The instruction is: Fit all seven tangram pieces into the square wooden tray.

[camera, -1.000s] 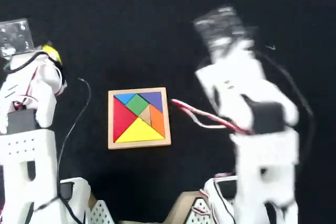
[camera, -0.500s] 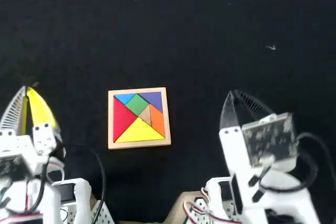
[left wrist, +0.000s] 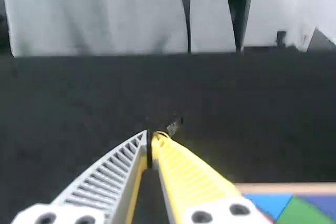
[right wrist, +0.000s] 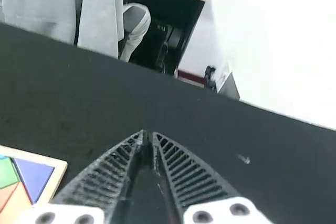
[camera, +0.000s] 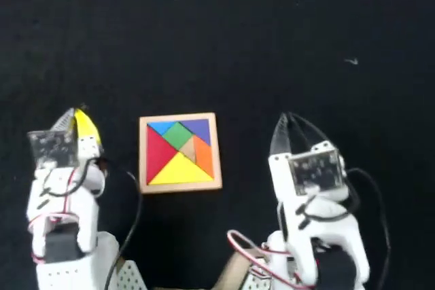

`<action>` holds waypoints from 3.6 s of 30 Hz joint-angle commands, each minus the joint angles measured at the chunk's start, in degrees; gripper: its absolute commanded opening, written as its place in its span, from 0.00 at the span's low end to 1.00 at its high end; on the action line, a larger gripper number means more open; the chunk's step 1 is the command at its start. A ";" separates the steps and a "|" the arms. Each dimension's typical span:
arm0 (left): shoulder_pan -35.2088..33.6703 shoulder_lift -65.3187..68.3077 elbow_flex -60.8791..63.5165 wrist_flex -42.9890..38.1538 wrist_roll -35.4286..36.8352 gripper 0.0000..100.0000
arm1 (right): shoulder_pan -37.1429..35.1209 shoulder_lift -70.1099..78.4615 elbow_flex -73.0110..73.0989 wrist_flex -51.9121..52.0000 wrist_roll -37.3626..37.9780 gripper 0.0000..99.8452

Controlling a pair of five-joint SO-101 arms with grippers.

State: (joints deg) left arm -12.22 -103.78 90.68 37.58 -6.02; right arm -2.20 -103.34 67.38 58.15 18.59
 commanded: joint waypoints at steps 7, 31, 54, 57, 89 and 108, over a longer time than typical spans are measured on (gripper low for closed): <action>-3.12 1.05 6.81 1.58 -0.53 0.03 | 0.88 -5.23 23.25 -13.63 -0.18 0.01; -3.74 0.70 6.81 34.55 -0.09 0.03 | 4.31 -5.05 29.14 16.62 -12.40 0.01; -3.74 0.70 6.81 34.55 -0.09 0.03 | 5.10 -5.05 29.14 16.62 -13.89 0.01; -3.74 0.70 6.81 34.55 -0.09 0.03 | 5.10 -5.05 29.14 16.62 -13.89 0.01; -3.74 0.70 6.81 34.55 -0.09 0.03 | 4.84 -5.05 29.14 16.62 -13.89 0.01; -3.74 0.70 6.81 34.55 -0.09 0.03 | 4.84 -5.05 29.14 16.62 -13.89 0.01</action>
State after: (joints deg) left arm -15.74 -102.73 96.31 71.78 -5.93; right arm 3.52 -103.34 96.57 74.51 4.97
